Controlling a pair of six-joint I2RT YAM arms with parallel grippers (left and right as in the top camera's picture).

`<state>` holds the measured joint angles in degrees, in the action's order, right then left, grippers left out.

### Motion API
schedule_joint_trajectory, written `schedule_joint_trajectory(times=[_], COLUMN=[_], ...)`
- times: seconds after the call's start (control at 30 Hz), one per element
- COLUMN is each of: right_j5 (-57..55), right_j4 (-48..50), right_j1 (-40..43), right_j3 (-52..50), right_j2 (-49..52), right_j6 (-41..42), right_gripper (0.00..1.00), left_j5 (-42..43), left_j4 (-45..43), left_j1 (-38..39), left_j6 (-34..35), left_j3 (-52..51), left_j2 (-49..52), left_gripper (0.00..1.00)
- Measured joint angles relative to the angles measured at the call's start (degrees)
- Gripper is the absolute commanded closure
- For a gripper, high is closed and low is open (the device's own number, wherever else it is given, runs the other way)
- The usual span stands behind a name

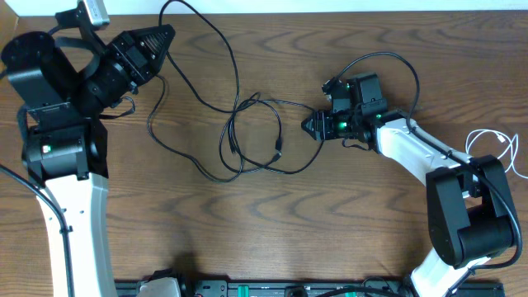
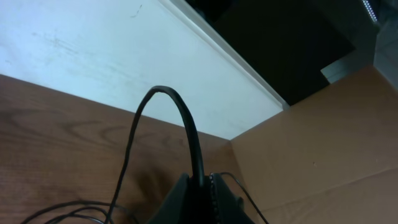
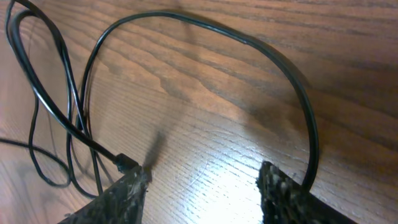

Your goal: Untangle cables

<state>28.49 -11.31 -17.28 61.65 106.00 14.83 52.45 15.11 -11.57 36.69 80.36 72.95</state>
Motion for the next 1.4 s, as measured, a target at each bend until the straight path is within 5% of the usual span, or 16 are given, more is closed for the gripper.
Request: schedule_joint_trajectory(times=[0.47,0.9,1.13,1.3,1.4], right_j5=[0.0,5.3,-0.5,-10.5,-15.6], right_j4=[0.2,5.6,22.1,32.2,40.5], right_j1=[0.0,-4.7,-10.8,-17.1,-19.2], right_j3=[0.0,0.0,-0.5,-0.4,-0.4], right_j2=[0.0,0.0,0.1,2.1,5.9], right_j6=[-0.1,-12.5,-16.0,-16.7,-16.9], right_gripper=[0.01,0.22,0.22,0.14,0.21], left_j5=[0.2,1.3,1.5,1.5,1.7], left_j4=[1.5,2.2,-0.7,-0.9,-0.9], left_j1=[0.0,0.0,-3.1,-3.3,-3.3], left_j6=[0.6,3.0,13.9,16.3,16.6], left_j3=[0.0,0.0,0.0,0.0,0.0], left_j2=[0.0,0.0,-2.3,-7.4,-9.7], left_gripper=[0.92,0.92,0.92,0.92,0.92])
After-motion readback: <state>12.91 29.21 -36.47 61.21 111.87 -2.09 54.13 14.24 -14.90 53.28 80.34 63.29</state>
